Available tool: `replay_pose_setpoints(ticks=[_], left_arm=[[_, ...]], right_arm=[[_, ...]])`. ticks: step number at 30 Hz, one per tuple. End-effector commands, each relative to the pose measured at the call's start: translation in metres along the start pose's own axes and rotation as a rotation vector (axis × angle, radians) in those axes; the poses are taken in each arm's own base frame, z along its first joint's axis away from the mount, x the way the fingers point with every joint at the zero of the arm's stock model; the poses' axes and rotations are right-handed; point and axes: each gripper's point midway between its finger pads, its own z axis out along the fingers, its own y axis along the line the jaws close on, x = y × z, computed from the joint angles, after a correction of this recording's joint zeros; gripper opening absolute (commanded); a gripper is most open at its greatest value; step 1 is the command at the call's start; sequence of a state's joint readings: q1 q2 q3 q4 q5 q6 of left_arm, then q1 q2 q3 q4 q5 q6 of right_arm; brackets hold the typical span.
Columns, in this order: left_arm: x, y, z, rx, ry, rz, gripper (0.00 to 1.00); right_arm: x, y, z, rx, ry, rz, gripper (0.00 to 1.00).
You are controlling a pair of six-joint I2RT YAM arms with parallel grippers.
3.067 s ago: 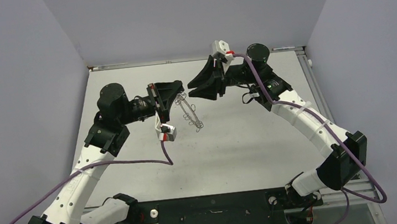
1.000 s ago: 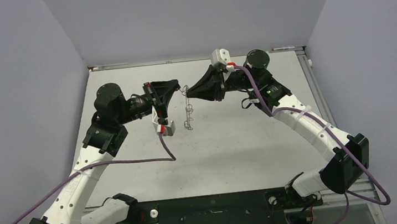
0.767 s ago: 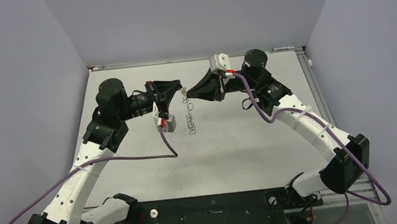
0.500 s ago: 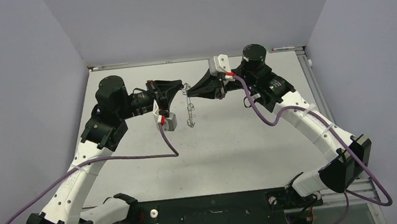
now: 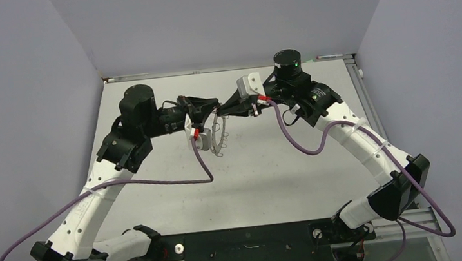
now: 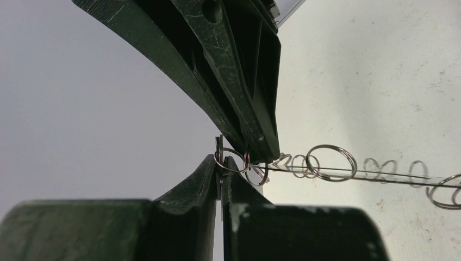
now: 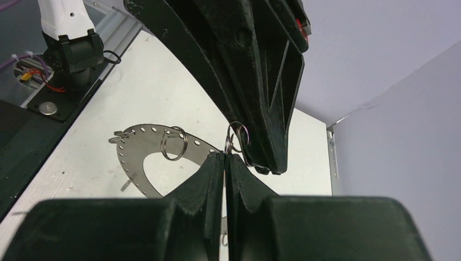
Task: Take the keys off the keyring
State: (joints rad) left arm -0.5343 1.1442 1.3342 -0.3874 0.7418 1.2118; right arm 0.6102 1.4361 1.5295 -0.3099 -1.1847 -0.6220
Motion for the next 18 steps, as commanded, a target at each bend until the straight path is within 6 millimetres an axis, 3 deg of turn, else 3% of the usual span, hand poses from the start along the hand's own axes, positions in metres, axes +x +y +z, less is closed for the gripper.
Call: replay_pose_setpoints(ticks=[1,4,11,18], left_arm=[[-0.023,0.017,-0.004,-0.031,-0.02,0.014,0.0],[-0.022,0.012,-0.002,-0.017,0.001,-0.027,0.0],[-0.022,0.025,-0.004,-0.045,0.034,-0.133,0.0],[-0.018,0.007,0.003,-0.044,0.148,-0.238,0.0]], right_arm=[[-0.007,-0.004,0.005,-0.026,-0.015,-0.08,0.05],[-0.006,-0.002,0.006,-0.031,-0.004,-0.103,0.05],[0.003,0.005,0.004,-0.057,0.054,-0.166,0.05],[0.003,-0.012,0.005,0.01,0.07,-0.147,0.05]])
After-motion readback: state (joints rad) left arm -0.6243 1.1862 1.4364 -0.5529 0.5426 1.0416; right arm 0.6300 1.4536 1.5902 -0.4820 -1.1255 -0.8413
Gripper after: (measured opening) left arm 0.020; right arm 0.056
